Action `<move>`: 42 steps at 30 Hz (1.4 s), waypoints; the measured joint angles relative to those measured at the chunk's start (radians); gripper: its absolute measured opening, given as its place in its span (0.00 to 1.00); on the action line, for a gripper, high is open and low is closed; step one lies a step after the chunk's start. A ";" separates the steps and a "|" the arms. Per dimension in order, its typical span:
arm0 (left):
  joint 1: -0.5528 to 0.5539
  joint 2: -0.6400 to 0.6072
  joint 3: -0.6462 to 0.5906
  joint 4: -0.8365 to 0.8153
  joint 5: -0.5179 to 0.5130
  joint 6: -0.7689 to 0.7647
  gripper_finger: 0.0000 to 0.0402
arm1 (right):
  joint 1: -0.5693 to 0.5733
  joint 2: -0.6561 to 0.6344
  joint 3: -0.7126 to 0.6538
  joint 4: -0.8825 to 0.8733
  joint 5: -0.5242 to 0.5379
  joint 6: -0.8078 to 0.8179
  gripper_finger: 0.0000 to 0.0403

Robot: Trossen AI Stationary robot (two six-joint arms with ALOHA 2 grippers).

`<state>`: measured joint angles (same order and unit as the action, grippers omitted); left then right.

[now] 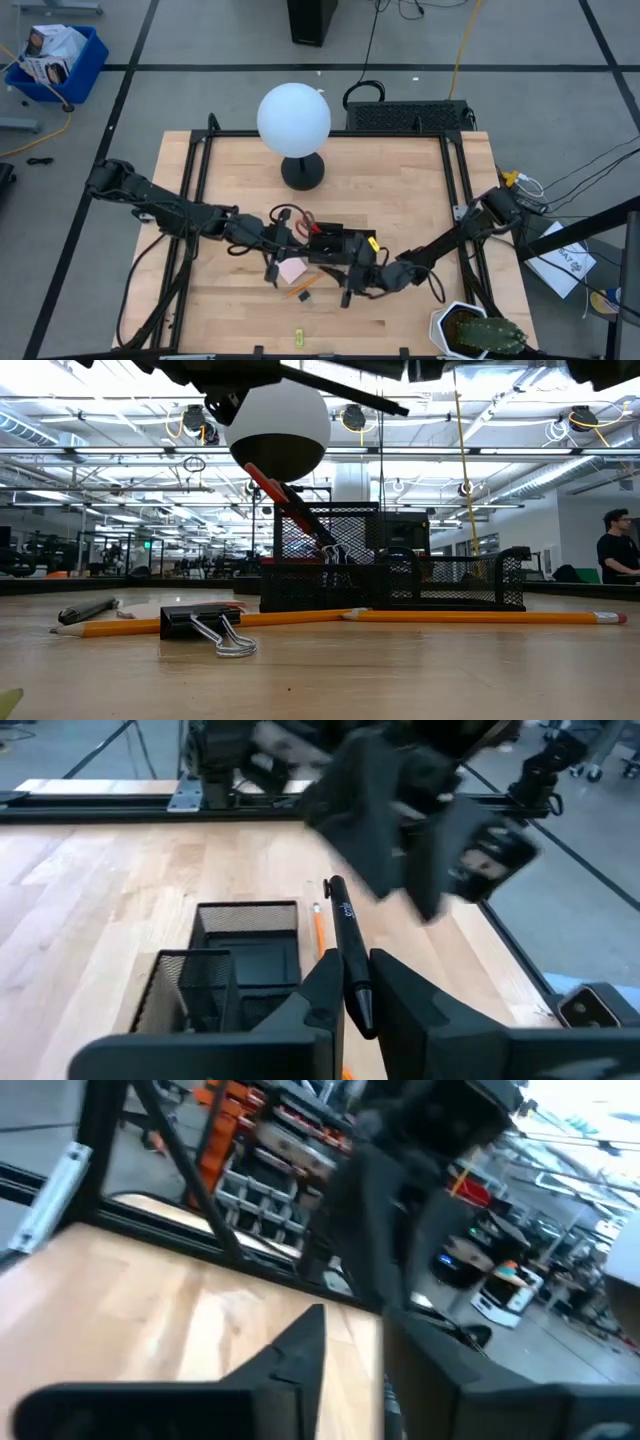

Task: Pick and place office supplies into organizer
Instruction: Put the black pen into the desk organizer

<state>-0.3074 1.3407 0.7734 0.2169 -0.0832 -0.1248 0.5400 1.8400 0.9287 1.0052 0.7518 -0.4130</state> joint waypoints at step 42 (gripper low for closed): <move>0.256 0.142 0.329 -0.647 0.138 -0.019 0.11 | 0.223 0.000 0.000 0.204 0.405 -0.252 0.36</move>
<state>-0.0515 1.4825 1.1027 -0.4299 0.0551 -0.1437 0.7626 1.8400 0.9287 1.2095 1.1567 -0.6649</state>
